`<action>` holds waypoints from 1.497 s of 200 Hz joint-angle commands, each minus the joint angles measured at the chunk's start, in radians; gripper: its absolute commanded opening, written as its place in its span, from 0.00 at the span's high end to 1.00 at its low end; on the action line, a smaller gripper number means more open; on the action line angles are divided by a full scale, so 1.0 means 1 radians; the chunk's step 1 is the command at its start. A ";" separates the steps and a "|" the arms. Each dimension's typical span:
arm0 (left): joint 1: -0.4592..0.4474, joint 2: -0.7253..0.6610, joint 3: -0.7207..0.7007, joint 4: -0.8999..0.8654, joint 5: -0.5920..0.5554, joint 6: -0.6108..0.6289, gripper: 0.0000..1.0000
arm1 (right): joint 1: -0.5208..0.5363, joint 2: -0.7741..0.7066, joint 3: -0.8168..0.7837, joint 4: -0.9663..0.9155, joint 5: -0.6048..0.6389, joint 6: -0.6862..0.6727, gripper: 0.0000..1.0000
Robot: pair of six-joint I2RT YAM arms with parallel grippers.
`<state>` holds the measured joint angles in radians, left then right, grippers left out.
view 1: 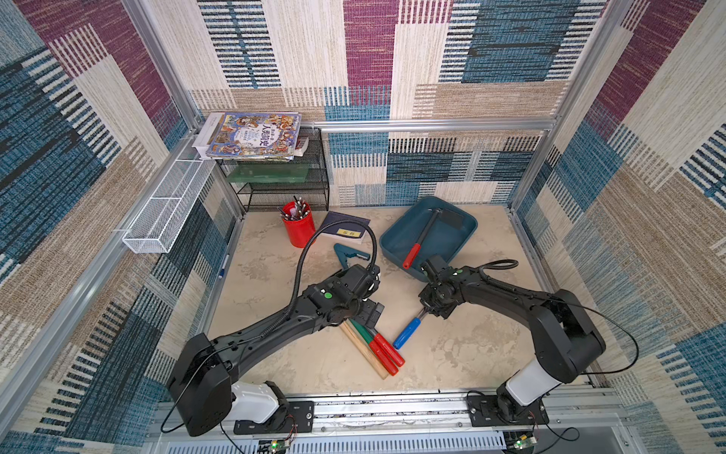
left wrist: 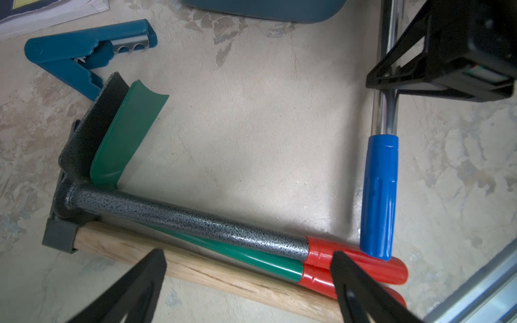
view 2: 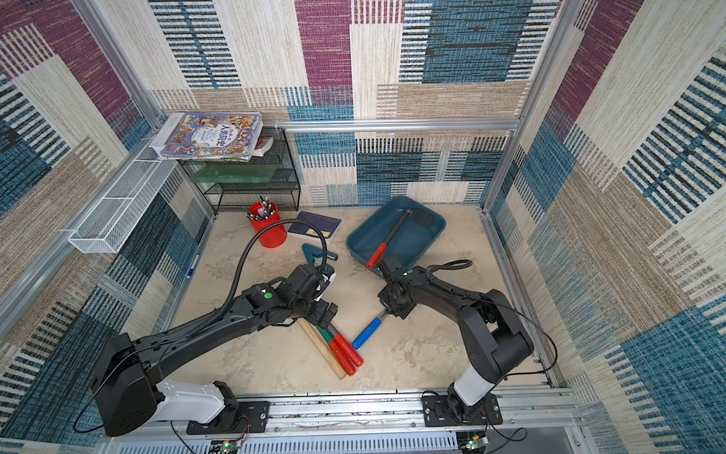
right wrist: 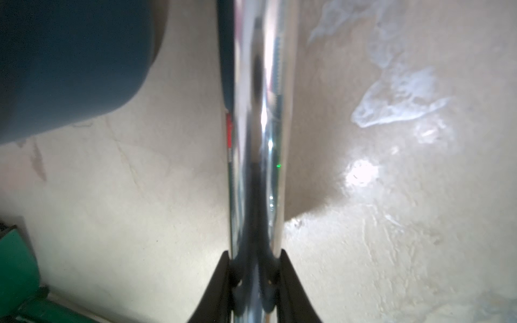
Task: Put the small hoe into the storage box
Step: Pick up the hoe from the center of the board.
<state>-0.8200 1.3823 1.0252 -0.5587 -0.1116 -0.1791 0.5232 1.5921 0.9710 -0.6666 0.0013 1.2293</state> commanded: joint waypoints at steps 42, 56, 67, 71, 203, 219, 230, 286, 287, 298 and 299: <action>-0.001 0.029 0.037 -0.010 0.084 0.023 0.05 | -0.020 -0.121 -0.020 -0.017 0.106 -0.014 1.00; -0.001 0.032 0.043 -0.010 0.090 0.023 0.05 | -0.025 -0.149 -0.033 -0.010 0.115 -0.019 1.00; -0.002 0.035 0.048 -0.010 0.098 0.021 0.05 | -0.029 -0.169 -0.034 -0.010 0.129 -0.023 1.00; -0.001 0.037 0.050 -0.010 0.102 0.021 0.05 | -0.028 -0.176 -0.034 -0.011 0.135 -0.028 1.00; -0.002 0.042 0.075 -0.023 0.103 0.007 0.05 | -0.103 -0.195 0.136 -0.036 0.199 -0.248 1.00; -0.002 0.036 0.074 -0.025 0.098 0.003 0.05 | -0.127 -0.173 0.170 -0.017 0.169 -0.294 1.00; -0.002 0.034 0.073 -0.027 0.096 0.001 0.05 | -0.147 -0.160 0.192 0.000 0.143 -0.319 1.00; -0.002 0.023 0.077 -0.047 0.079 0.006 0.05 | -0.203 -0.046 0.347 0.029 0.054 -0.414 1.00; -0.002 0.023 0.077 -0.047 0.078 0.007 0.05 | -0.203 -0.044 0.350 0.029 0.052 -0.415 1.00; -0.002 0.021 0.077 -0.050 0.079 0.006 0.05 | -0.204 -0.019 0.379 0.032 0.043 -0.426 1.00; -0.001 0.021 0.077 -0.050 0.079 0.005 0.05 | -0.204 -0.016 0.382 0.033 0.042 -0.427 1.00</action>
<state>-0.8211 1.4113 1.0920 -0.5919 -0.0208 -0.1734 0.3237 1.5379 1.3014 -0.6910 0.0772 0.8673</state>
